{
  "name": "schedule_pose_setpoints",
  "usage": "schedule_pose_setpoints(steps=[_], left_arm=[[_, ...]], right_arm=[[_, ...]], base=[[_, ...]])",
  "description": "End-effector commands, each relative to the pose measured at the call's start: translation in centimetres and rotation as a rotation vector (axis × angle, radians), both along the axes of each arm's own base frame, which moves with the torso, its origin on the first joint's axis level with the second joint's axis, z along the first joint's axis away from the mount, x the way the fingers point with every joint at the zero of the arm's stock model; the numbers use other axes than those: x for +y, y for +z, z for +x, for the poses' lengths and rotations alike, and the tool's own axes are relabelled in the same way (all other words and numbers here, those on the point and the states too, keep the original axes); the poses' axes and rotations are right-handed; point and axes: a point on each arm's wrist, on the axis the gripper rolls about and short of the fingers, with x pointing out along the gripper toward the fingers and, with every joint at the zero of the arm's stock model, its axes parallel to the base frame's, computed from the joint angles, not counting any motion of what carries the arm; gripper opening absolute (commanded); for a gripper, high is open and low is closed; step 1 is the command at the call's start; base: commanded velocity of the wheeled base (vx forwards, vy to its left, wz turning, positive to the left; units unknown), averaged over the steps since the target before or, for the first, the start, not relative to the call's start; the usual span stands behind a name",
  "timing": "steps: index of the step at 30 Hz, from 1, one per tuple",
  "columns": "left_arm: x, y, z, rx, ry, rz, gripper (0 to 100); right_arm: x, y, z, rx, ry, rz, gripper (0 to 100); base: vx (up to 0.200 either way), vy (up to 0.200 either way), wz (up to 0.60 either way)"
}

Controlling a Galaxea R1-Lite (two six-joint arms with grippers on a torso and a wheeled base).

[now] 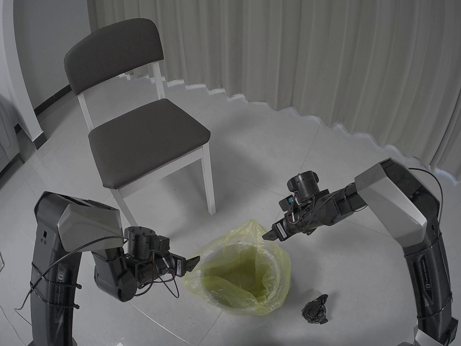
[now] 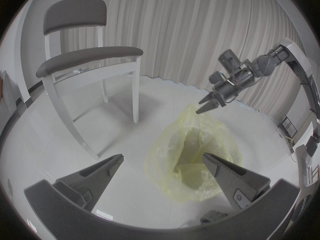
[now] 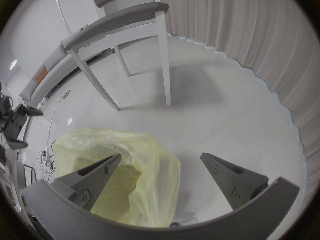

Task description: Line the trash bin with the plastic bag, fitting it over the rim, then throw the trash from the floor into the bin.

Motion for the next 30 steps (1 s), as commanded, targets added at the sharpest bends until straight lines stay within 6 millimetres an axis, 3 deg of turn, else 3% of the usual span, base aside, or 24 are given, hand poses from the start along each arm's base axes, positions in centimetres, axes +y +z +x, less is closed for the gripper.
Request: schedule_pose_setpoints(steps=[1,12,16,23,26,30], left_arm=[[-0.4,-1.2,3.9,0.026,0.039,0.022,100],[-0.9,0.1,8.2,0.127,0.059,0.122,100],[-1.2,0.3,9.3,0.139,0.056,0.128,100],[-0.9,0.5,8.5,0.148,0.061,0.126,100],[-0.3,2.9,7.0,0.094,0.059,0.091,100],[-0.1,3.5,6.0,0.054,0.041,0.062,100]], right_arm=[[-3.7,3.3,-1.3,-0.043,-0.05,0.004,100],[-6.0,4.4,-0.8,-0.064,-0.102,0.011,100],[-6.9,4.0,-0.9,-0.047,-0.12,0.005,100],[-8.6,3.4,-0.7,-0.031,-0.139,-0.001,100],[-9.1,3.3,-0.9,-0.022,-0.148,0.001,100],[-9.1,2.7,-1.2,-0.007,-0.147,-0.004,100]], base=[[0.0,0.0,0.0],[0.0,0.0,0.0],[0.0,0.0,0.0],[0.0,0.0,0.0],[0.0,0.0,0.0],[0.0,0.0,0.0]])
